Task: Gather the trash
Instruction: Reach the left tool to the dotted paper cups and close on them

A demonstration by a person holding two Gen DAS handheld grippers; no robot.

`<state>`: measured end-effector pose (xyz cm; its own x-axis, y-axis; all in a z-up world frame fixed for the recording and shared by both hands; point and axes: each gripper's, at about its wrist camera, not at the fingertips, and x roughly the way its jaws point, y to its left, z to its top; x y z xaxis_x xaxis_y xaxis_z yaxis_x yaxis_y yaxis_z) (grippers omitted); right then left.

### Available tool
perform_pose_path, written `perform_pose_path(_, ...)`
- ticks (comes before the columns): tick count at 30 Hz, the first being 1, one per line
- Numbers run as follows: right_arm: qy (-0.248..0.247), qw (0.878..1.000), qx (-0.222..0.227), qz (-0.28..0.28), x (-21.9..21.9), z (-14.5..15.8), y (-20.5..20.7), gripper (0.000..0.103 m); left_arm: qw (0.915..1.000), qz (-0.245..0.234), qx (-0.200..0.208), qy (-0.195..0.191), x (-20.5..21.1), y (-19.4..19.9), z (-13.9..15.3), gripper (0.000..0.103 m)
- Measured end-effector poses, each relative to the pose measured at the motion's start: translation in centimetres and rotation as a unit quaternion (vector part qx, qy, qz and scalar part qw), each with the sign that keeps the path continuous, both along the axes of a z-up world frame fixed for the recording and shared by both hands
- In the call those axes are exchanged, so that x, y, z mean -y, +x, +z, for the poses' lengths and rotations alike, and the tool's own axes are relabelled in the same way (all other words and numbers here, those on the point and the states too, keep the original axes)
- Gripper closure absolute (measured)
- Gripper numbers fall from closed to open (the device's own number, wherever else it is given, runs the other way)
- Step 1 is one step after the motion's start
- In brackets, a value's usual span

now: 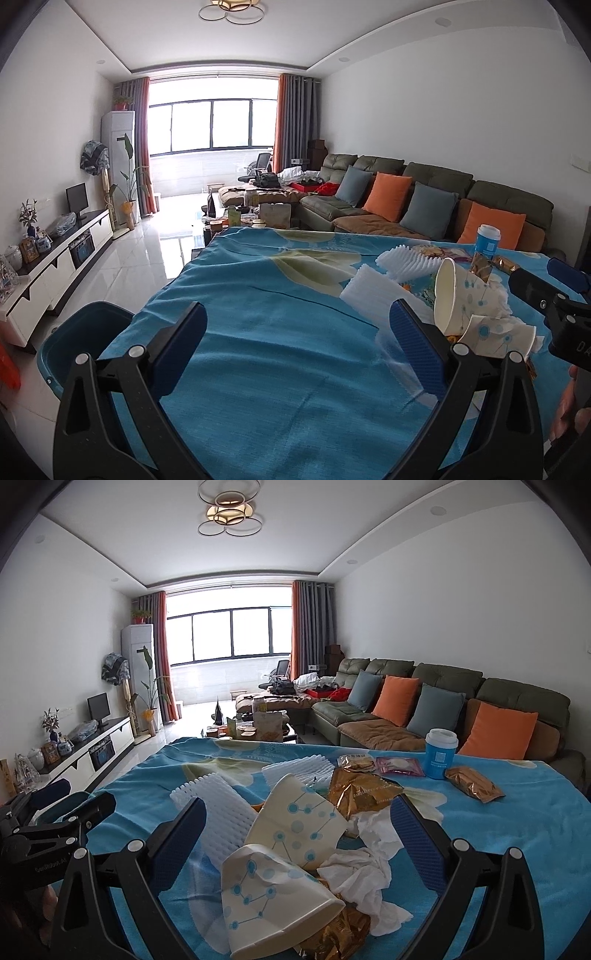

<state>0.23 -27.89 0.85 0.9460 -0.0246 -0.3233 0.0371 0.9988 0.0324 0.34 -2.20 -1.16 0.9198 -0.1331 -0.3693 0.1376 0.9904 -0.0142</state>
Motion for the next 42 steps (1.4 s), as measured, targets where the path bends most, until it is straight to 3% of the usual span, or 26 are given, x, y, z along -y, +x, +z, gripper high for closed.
perform_pose_path(13, 0.000, 1.000, -0.008, 0.003, 0.1, -0.1, 0.2, 0.007, 0.9993, -0.034, -0.017, 0.000, 1.2, 0.0, -0.5, 0.006)
perform_pose_path(21, 0.024, 0.999, -0.040, 0.001, 3.1, -0.8, 0.8, 0.007, 0.9930, -0.113, -0.035, 0.010, 3.7, -0.1, -1.0, 0.007)
perform_pose_path(30, 0.063, 0.993, -0.095, 0.029, 6.0, -2.5, 1.4, 0.008, 0.9689, -0.231, -0.089, 0.004, 7.8, 1.8, -2.3, 0.027)
perform_pose_path(32, 0.086, 0.990, -0.103, 0.041, 6.5, -2.7, 1.7, 0.013, 0.9613, -0.253, -0.108, -0.005, 8.6, 2.8, -2.7, 0.033)
perform_pose_path(34, 0.095, 0.989, -0.107, 0.047, 7.0, -2.7, 2.2, 0.018, 0.9547, -0.270, -0.126, -0.009, 9.3, 3.6, -3.1, 0.045)
perform_pose_path(38, 0.132, 0.980, -0.125, 0.079, 7.5, -2.7, 3.6, 0.040, 0.9378, -0.308, -0.157, -0.030, 10.2, 5.0, -3.9, 0.060)
perform_pose_path(42, 0.154, 0.971, -0.148, 0.112, 7.1, -3.2, 5.4, 0.047, 0.9236, -0.336, -0.177, -0.052, 10.4, 5.9, -4.5, 0.074)
